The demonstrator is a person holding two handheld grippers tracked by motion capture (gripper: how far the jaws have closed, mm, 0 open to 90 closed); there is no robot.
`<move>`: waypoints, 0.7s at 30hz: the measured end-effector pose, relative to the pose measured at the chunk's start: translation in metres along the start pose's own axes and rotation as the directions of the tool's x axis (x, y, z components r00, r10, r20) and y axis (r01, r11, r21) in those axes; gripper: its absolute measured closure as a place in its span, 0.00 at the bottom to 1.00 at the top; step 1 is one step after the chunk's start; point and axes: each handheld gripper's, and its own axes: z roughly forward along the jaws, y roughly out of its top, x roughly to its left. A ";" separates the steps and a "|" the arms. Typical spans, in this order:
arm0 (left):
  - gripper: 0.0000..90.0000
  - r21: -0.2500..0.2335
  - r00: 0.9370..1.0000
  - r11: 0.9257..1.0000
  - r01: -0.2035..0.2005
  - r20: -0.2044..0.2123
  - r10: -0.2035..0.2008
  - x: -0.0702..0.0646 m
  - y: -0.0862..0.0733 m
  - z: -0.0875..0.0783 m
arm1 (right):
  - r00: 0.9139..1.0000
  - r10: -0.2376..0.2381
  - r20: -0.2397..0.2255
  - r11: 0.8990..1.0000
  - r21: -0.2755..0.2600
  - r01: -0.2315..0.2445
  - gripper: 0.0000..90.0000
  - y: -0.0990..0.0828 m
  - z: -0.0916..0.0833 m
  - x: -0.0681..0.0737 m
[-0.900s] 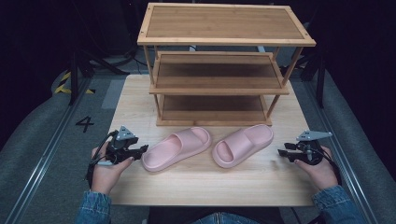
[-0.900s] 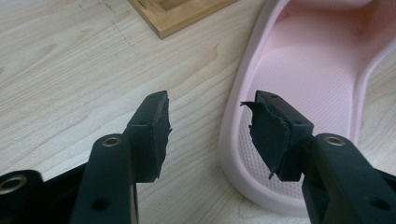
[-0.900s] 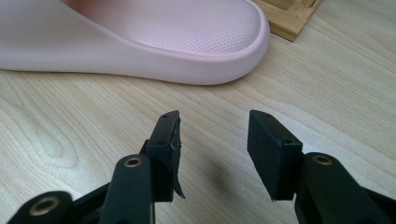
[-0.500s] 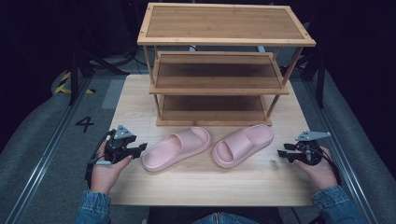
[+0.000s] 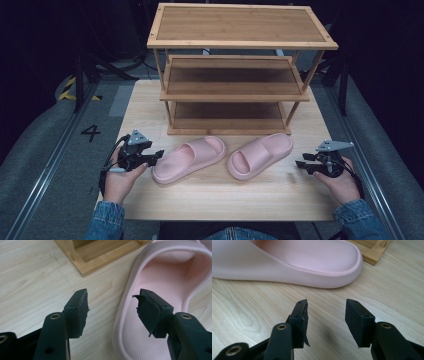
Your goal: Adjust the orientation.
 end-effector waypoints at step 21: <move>0.52 0.053 0.991 0.998 -0.041 0.133 0.034 -0.010 0.024 0.054 | 0.999 0.033 0.002 0.999 -0.004 -0.033 0.55 -0.015 -0.006 -0.004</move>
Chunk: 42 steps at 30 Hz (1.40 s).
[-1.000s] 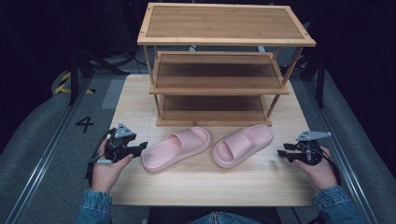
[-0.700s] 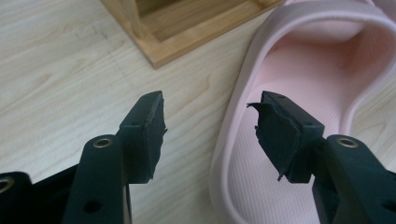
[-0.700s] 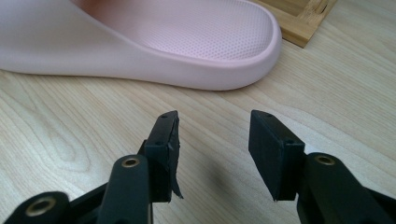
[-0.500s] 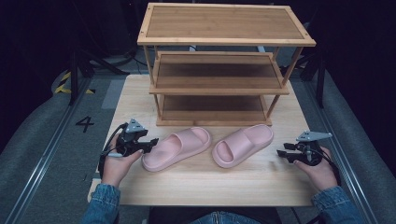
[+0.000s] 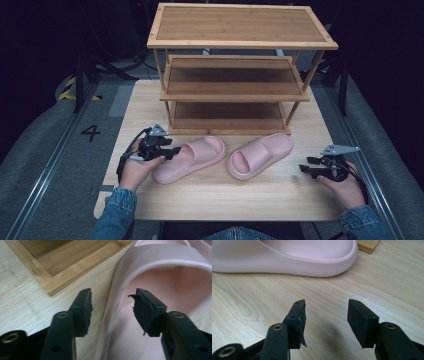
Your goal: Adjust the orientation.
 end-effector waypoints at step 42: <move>0.93 0.079 0.999 0.997 0.015 0.048 -0.018 -0.005 0.016 -0.001 | 0.999 -0.024 -0.023 1.000 0.017 0.024 0.58 -0.007 0.000 0.007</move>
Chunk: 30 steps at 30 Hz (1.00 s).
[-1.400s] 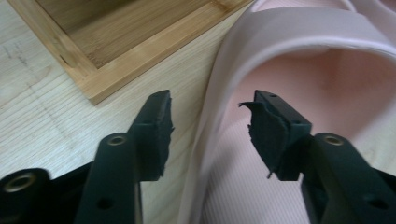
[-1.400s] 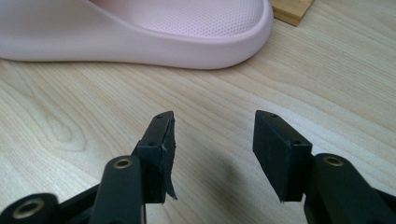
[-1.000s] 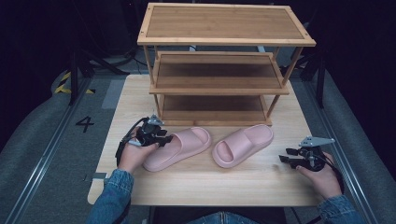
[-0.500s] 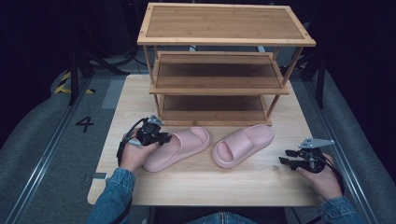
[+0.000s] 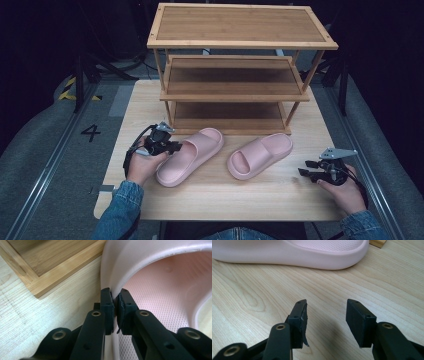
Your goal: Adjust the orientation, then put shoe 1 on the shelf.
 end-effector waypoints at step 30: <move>0.93 -0.047 0.998 0.999 -0.022 0.061 0.025 -0.029 0.065 -0.077 | 1.000 0.006 -0.007 1.000 0.008 -0.006 0.57 0.000 0.003 0.000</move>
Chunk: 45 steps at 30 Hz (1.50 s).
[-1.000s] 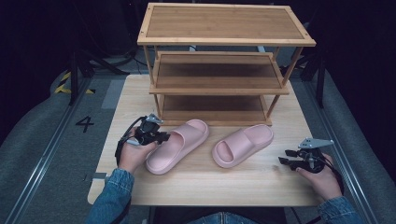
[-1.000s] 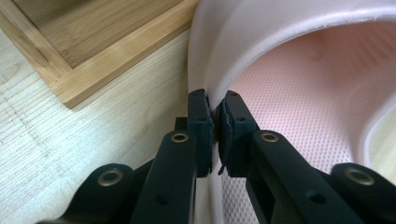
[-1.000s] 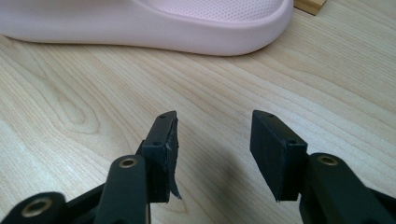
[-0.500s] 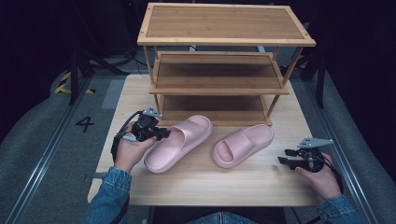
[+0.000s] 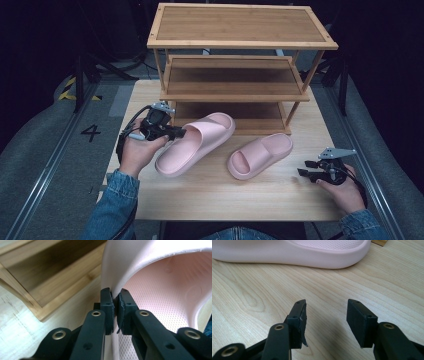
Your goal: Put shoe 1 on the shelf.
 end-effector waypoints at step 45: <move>0.92 -0.105 0.982 0.994 0.005 -0.187 -0.024 0.019 0.109 -0.002 | 1.000 -0.004 -0.022 1.000 0.025 0.005 0.56 -0.006 0.004 -0.002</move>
